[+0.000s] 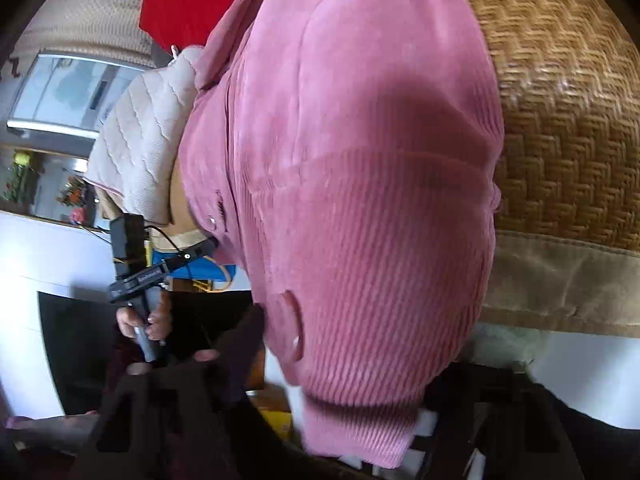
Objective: Fold large clothes
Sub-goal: 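Grasp the jacket hem with both grippers and lift it toward the collar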
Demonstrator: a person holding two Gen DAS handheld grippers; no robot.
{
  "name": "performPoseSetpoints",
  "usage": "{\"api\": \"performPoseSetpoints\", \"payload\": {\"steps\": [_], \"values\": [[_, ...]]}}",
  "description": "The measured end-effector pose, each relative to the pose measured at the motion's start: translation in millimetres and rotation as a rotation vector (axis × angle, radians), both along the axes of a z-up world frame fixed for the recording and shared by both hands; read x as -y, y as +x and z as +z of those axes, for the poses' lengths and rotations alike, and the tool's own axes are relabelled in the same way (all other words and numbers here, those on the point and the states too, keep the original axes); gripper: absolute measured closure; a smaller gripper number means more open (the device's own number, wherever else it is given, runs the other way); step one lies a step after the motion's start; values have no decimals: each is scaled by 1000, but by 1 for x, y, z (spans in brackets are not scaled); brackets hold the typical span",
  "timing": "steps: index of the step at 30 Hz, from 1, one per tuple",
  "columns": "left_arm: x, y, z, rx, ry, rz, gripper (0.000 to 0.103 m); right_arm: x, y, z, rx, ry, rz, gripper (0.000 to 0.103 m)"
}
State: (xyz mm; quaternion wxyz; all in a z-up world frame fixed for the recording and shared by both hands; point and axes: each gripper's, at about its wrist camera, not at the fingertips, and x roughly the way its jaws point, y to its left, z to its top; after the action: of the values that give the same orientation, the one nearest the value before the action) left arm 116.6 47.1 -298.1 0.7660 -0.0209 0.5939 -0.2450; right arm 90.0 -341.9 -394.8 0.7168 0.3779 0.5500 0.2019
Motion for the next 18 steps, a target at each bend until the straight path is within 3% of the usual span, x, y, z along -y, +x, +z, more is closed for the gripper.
{"api": "performPoseSetpoints", "payload": {"steps": [1, 3, 6, 7, 9, 12, 14, 15, 18], "values": [[-4, -1, 1, 3, -5, 12, 68, -2, 4, 3, 10, -9, -6, 75], [-13, -1, 7, 22, -21, 47, 65, 0, 1, 11, 59, -19, -32, 75], [-24, 0, 6, 65, 34, 114, 38, 3, 1, 14, 82, -26, -38, 75], [-27, 1, 4, 56, 29, 133, 36, 2, 1, 11, 71, -34, -41, 75], [-26, 3, -6, 9, 2, 126, 36, -3, 3, 9, 79, -38, -38, 75], [-16, 6, -22, -36, 23, 92, 38, -8, 5, 22, 142, -31, -46, 77], [-10, 8, -28, -58, 2, 74, 49, -11, 5, 27, 161, -12, -54, 77], [-6, 7, -31, -65, -4, 67, 60, -11, 5, 26, 158, -9, -53, 77], [10, -6, -42, -88, 15, 54, 64, -8, 7, 15, 98, -20, -69, 73]]}}
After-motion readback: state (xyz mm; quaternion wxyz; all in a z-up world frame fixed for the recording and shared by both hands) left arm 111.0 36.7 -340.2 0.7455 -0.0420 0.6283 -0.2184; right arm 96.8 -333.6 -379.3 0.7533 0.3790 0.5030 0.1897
